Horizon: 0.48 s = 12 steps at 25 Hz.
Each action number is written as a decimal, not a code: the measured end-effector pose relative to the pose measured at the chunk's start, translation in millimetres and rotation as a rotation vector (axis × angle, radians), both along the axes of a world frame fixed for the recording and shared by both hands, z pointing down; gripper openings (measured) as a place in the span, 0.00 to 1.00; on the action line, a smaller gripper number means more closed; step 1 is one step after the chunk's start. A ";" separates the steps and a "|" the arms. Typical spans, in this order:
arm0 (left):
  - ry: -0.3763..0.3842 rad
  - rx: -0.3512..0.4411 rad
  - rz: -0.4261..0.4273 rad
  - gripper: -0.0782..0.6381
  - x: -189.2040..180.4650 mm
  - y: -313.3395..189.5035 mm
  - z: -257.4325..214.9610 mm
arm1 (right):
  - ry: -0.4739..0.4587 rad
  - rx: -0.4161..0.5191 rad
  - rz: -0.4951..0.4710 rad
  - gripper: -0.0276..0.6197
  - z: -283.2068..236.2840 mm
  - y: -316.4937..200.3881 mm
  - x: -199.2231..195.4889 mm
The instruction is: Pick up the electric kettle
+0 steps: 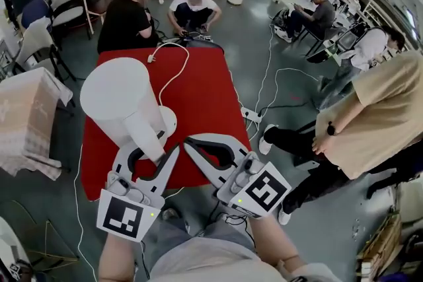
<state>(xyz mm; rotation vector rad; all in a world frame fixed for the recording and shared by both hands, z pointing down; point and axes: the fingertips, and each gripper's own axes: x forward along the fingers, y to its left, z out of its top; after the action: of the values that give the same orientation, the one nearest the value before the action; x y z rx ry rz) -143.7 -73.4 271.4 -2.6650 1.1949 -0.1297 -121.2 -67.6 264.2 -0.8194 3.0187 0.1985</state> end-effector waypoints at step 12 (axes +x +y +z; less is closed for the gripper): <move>-0.007 0.003 -0.109 0.29 29.9 27.9 -9.4 | -0.006 0.002 -0.095 0.05 -3.1 18.7 31.0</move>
<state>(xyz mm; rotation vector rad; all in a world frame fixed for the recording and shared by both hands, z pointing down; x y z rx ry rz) -113.8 -45.5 262.0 -2.5944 1.3375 -0.1550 -90.1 -49.0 261.1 -0.6731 3.0427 0.1971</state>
